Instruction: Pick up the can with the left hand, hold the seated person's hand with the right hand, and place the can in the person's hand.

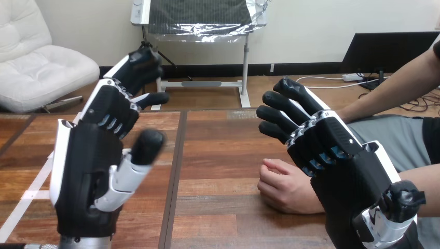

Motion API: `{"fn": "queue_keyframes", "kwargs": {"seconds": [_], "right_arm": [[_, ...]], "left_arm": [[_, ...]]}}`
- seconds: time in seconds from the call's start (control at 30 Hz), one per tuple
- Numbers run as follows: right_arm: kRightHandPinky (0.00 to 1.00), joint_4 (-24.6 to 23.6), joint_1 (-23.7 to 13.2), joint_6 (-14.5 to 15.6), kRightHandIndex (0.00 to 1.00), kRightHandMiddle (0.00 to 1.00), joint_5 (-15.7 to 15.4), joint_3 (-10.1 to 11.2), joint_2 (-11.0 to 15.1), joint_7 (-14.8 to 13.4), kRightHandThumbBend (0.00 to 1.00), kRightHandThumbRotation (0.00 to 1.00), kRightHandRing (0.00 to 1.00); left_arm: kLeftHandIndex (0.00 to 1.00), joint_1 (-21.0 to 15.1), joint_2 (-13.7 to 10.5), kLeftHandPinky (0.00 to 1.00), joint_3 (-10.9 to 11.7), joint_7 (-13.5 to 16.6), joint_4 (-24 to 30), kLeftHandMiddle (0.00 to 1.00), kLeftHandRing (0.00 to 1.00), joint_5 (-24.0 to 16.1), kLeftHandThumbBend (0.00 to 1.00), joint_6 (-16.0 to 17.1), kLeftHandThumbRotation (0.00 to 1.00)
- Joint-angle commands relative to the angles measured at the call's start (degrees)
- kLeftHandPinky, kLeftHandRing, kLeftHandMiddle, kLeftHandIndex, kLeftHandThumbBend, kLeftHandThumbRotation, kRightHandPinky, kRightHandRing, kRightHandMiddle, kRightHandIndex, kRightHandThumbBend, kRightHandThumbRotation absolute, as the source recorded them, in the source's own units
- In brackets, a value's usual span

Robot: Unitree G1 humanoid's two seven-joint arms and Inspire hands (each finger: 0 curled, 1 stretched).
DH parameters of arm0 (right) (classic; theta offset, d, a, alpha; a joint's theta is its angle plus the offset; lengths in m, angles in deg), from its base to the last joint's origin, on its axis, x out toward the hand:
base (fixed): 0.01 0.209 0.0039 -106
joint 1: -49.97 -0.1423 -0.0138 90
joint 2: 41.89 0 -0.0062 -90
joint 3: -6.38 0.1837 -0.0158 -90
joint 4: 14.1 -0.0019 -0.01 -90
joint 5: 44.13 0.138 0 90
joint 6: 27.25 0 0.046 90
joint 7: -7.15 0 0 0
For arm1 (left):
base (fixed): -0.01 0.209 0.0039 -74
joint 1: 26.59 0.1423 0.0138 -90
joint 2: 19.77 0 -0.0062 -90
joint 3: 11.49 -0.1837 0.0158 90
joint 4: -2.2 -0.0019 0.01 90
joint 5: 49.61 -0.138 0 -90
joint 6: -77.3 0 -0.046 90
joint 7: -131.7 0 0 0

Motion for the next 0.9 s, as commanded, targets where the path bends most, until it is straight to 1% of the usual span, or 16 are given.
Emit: {"fn": "queue_keyframes", "kwargs": {"seconds": [0.0, 0.07, 0.13, 0.2, 0.33, 0.43, 0.6, 0.87], "right_arm": [[0.88, -1.74, -2.4, -0.02, 0.91, 0.9, 0.34, 0.91, 0.36, 0.02, 1.0, 0.97, 0.88], [0.88, -1.73, -2.28, -0.03, 0.91, 0.9, 0.28, 0.86, 0.34, 0.01, 0.99, 0.97, 0.89], [0.89, -1.68, -2.18, -0.1, 0.91, 0.9, 0.19, 0.82, 0.33, 0.03, 0.99, 0.96, 0.89], [0.89, -1.63, -2.13, -0.16, 0.92, 0.9, 0.12, 0.81, 0.33, 0.05, 0.99, 0.96, 0.89], [0.9, -1.38, -2.02, -0.44, 0.92, 0.9, -0.06, 0.74, 0.26, 0.13, 0.98, 0.96, 0.89], [0.9, -1.48, -1.92, -0.18, 0.92, 0.91, -0.02, 0.71, 0.38, 0.16, 0.98, 0.96, 0.9], [0.92, -1.25, -1.82, -0.38, 0.93, 0.91, -0.12, 0.72, 0.43, 0.32, 0.98, 0.97, 0.9], [0.93, -1.04, -1.67, -0.26, 0.93, 0.92, 0.15, 0.64, 0.48, 0.57, 0.98, 0.97, 0.91]], "left_arm": [[0.94, -2.63, 2.29, 0.74, 1.86, 3.01, -1.02, 0.94, 0.93, -4.12, 0.99, 0.24, 0.78], [0.95, -3.23, 1.91, 0.76, 2.58, 3.79, -2.26, 0.95, 0.94, -5.42, 0.99, 1.04, 0.79], [0.96, -3.63, 1.53, 0.78, 3.08, 4.28, -3.25, 0.96, 0.95, -5.83, 1.0, 1.4, 0.8], [0.96, -3.85, 1.28, 0.83, 3.38, 4.57, -3.9, 0.97, 0.96, -5.81, 1.0, 1.47, 0.78], [0.97, -5.13, 0.24, 0.87, 5.06, 5.68, -6.21, 0.98, 0.97, -7.79, 1.0, 2.53, 0.77], [0.97, -5.89, -0.43, 0.88, 6.0, 6.15, -7.51, 0.98, 0.98, -8.7, 1.0, 2.98, 0.77], [0.98, -6.95, -1.4, 0.9, 7.01, 6.05, -9.4, 0.99, 0.98, -8.44, 1.0, 3.45, 0.74], [0.98, -9.14, -3.77, 0.9, 9.51, 6.54, -13.28, 0.99, 0.98, -10.34, 1.0, 4.39, 0.7]]}}
